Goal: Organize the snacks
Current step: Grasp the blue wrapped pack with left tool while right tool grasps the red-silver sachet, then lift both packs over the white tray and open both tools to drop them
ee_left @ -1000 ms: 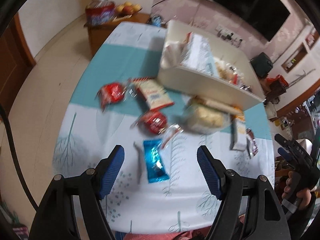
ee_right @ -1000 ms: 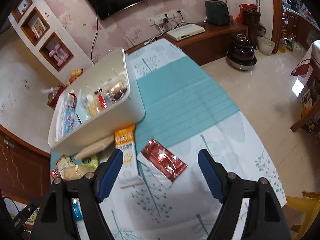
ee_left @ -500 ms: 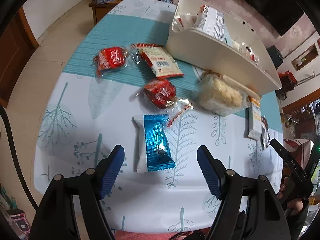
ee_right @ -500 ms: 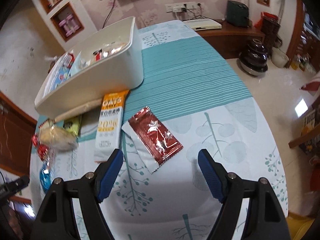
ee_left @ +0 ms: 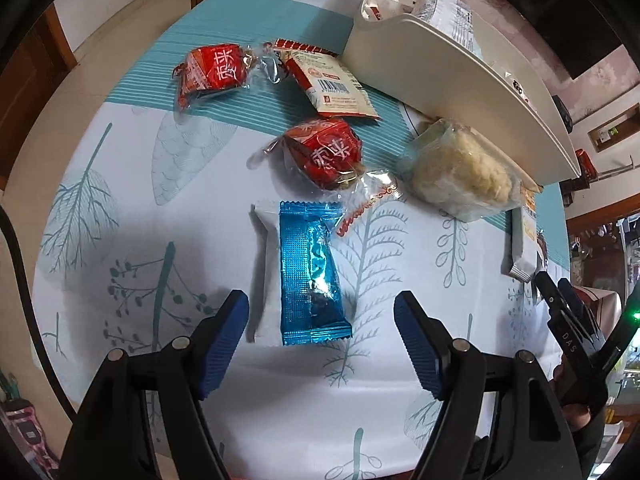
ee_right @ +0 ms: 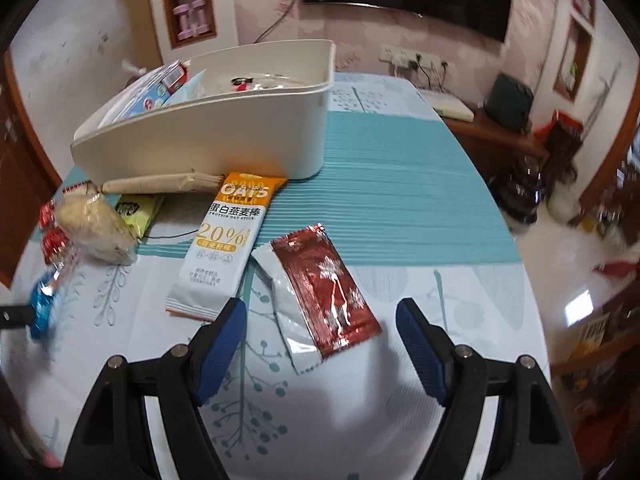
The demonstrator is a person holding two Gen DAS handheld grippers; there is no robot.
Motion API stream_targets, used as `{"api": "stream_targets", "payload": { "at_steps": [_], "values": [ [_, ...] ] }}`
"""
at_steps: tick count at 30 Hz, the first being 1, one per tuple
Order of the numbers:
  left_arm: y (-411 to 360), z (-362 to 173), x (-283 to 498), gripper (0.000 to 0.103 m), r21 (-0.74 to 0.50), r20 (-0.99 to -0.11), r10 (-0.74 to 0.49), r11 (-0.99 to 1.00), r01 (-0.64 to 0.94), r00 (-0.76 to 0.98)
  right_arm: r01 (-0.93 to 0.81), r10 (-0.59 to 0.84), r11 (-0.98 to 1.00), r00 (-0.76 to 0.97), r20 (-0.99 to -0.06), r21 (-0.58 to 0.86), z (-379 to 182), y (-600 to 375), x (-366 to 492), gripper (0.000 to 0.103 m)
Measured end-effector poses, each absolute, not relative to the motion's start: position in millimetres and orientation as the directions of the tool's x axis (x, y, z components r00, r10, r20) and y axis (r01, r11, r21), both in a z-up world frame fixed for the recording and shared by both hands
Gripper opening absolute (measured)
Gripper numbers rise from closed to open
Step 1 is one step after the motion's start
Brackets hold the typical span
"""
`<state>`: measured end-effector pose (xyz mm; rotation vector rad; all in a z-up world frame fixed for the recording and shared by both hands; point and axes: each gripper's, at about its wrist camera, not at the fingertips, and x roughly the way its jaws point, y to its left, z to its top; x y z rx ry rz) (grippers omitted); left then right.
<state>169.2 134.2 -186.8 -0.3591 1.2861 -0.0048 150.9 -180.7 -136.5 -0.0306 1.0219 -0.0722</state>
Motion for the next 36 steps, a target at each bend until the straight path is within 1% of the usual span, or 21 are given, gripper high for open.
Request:
{"api": "stream_targets", "payload": {
  "at_steps": [7,9,11,12,18,20,23,26,29,36],
  "values": [
    [133,-196,174,0.071,-0.25,-0.942,-0.19,0.947,-0.2,0.276,0.026,-0.09,0.996,0.515,-0.852,-0.089,-144,-180,159,0.078],
    [130,-197,177,0.063,-0.243,-0.942,-0.182,0.949,-0.201,0.282,0.025,-0.095,0.995,0.515,-0.852,-0.096,-146,-180,162,0.077],
    [130,-198,178,0.062,-0.238,-0.942,-0.175,0.949,-0.204,0.285,0.026,-0.103,0.994,0.511,-0.853,-0.104,-148,-180,166,0.072],
    [129,-198,179,0.058,-0.238,-0.942,-0.174,0.949,-0.205,0.288,0.025,-0.103,0.994,0.508,-0.855,-0.105,-150,-181,167,0.07],
    [129,-199,182,0.046,-0.242,-0.939,-0.174,0.947,-0.21,0.295,0.022,-0.087,0.996,0.517,-0.852,-0.089,-152,-184,170,0.065],
    [130,-198,182,0.045,-0.246,-0.938,-0.178,0.946,-0.211,0.296,0.02,-0.078,0.997,0.519,-0.851,-0.079,-152,-183,170,0.062],
    [133,-197,181,0.04,-0.251,-0.938,-0.181,0.943,-0.219,0.296,0.015,-0.054,0.998,0.521,-0.852,-0.054,-152,-184,170,0.056],
    [136,-196,178,0.038,-0.26,-0.935,-0.189,0.94,-0.22,0.298,0.008,-0.045,0.999,0.523,-0.851,-0.048,-152,-182,169,0.053],
    [137,-196,176,0.036,-0.268,-0.935,-0.198,0.938,-0.22,0.296,0.005,-0.046,0.999,0.524,-0.851,-0.051,-152,-180,169,0.052],
    [131,-195,171,0.035,-0.274,-0.937,-0.213,0.94,-0.205,0.276,0.008,-0.046,0.999,0.51,-0.859,-0.049,-152,-178,166,0.05]
  ]
}}
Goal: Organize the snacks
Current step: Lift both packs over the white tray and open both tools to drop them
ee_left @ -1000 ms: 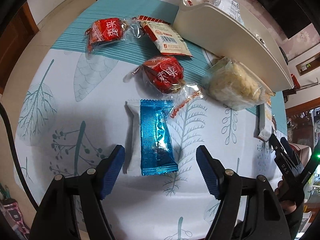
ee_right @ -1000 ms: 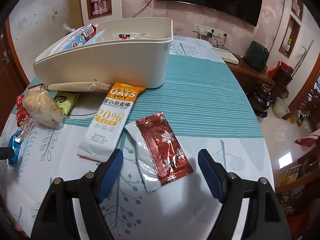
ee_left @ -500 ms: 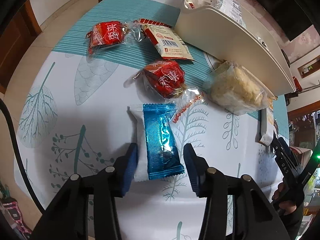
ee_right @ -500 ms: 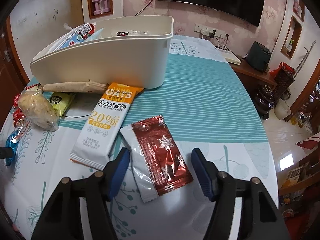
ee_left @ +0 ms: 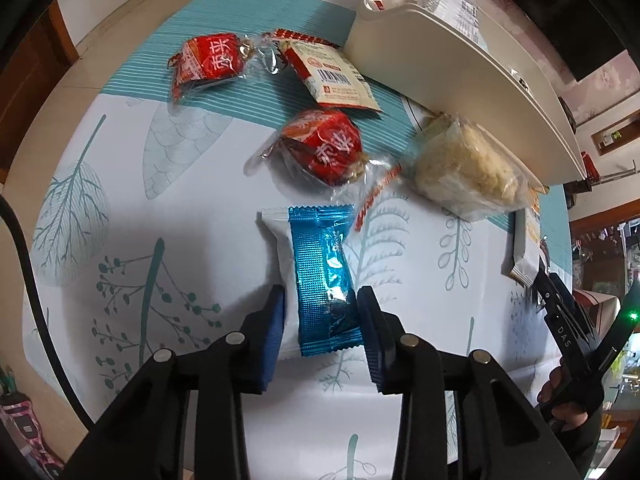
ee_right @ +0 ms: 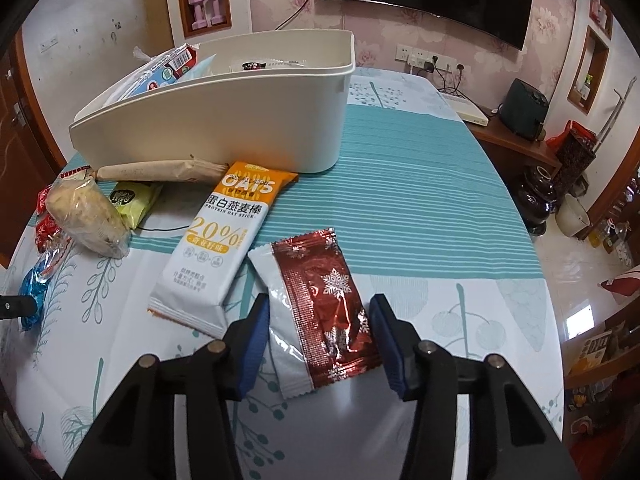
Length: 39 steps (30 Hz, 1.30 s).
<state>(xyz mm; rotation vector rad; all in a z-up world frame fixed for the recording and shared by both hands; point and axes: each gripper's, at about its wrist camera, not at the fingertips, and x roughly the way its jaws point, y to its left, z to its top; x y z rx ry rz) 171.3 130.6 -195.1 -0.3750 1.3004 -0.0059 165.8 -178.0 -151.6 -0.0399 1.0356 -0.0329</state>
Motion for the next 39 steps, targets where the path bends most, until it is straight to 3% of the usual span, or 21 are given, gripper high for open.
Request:
{"api": "stream_targets", "payload": {
  "at_steps": [14,39],
  "values": [
    [106,-172,142,0.034,-0.333,-0.912,-0.295,0.938,-0.094,0.285,0.016,-0.054,0.998,0.527,-0.848,-0.054,-132,-176,138,0.049],
    [64,-43,160,0.034,-0.28,-0.805,-0.338,0.941,0.191,0.487,-0.015,-0.041,0.997,0.704,-0.709,-0.073,-44,-158,150,0.049]
  ]
}}
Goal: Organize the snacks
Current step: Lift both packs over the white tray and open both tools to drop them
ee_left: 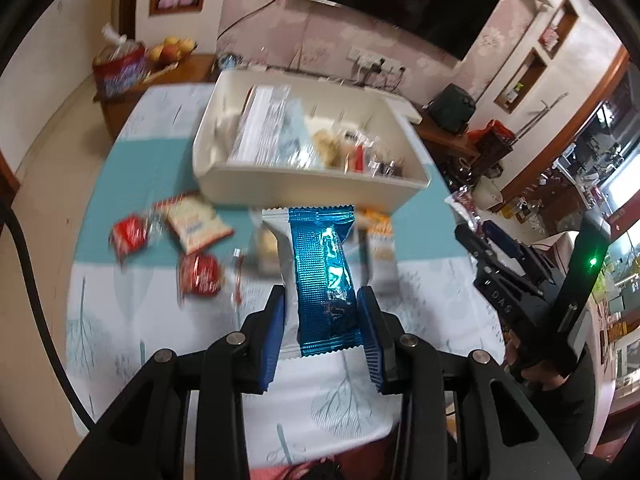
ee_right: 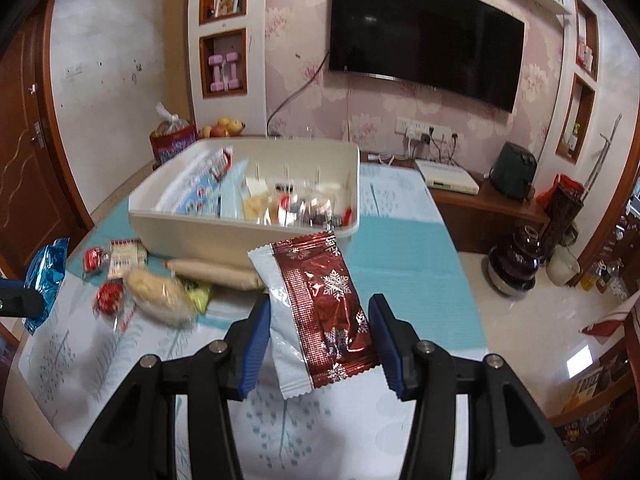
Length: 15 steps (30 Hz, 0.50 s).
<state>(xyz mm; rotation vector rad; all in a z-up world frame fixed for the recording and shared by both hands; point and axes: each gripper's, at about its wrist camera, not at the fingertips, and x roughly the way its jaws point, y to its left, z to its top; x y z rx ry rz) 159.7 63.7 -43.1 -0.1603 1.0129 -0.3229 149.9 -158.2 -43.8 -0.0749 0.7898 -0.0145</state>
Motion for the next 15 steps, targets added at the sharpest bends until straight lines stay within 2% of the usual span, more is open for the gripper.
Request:
{"api": "stream_targets", "payload": {
  "at_steps": [9,15],
  "values": [
    [41,-15,209,0.034,-0.27,-0.755,-0.369,0.928,0.255,0.543,-0.021,-0.035,0.997,0.751,-0.659,-0.077,-33,-154,179,0.05],
    [28,-14,247,0.034,-0.262,-0.728,-0.381,0.923,0.282,0.57,-0.007,-0.04,0.997,0.772,-0.635,-0.072,-36,-158,205,0.05]
  ]
}}
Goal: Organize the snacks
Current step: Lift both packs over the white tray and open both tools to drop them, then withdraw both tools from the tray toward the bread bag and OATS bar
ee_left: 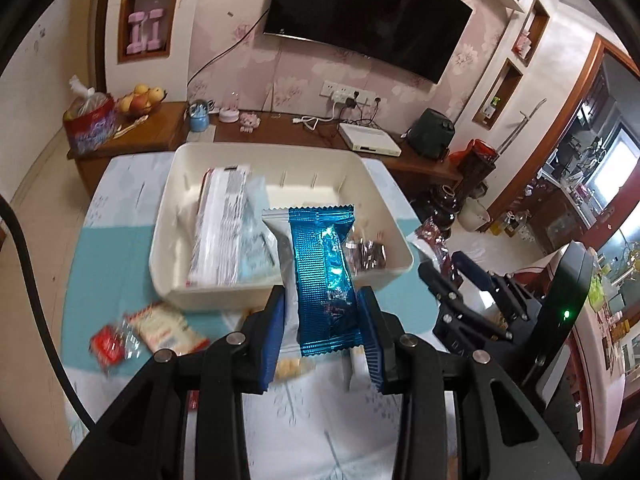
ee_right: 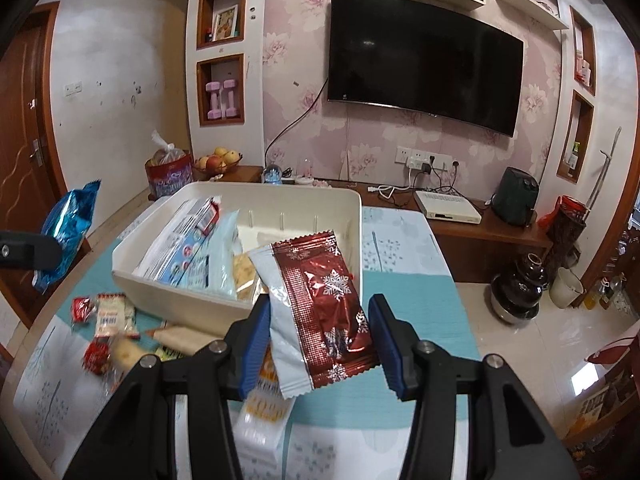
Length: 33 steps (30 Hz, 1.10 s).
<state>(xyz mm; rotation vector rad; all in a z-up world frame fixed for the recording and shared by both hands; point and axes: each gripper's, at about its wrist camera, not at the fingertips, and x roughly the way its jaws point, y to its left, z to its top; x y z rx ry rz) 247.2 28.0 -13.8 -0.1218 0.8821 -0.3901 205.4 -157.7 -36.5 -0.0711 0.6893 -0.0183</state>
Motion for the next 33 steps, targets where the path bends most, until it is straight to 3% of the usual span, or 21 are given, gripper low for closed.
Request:
{"api": "stream_targets", "payload": {
  "at_steps": [20,22,24,25,33],
  "values": [
    [4,-76,342,0.035,-0.266,-0.731,-0.364,0.931,0.251,0.577,-0.032,-0.001,0.998,0.825,-0.565,-0.048,-74,-159,256,0.05],
    [4,-80,345,0.038,-0.26,-0.73,-0.356,0.934,0.245,0.584,-0.033,0.003,0.999,0.824,-0.567,-0.042,-77,-160,259,0.051],
    [5,-83,347,0.055,-0.257,-0.732,-0.341,0.94,0.225,0.589,-0.031,0.004,0.999,0.818,-0.576,-0.037,-80,-162,262,0.051],
    [5,-84,347,0.058,-0.26,-0.734,-0.337,0.942,0.215,0.59,-0.029,0.002,0.999,0.814,-0.581,-0.036,-82,-162,265,0.051],
    [15,-78,338,0.065,-0.252,-0.734,-0.313,0.95,0.187,0.603,0.013,-0.021,1.0,0.802,-0.597,-0.017,-83,-165,264,0.064]
  ]
}}
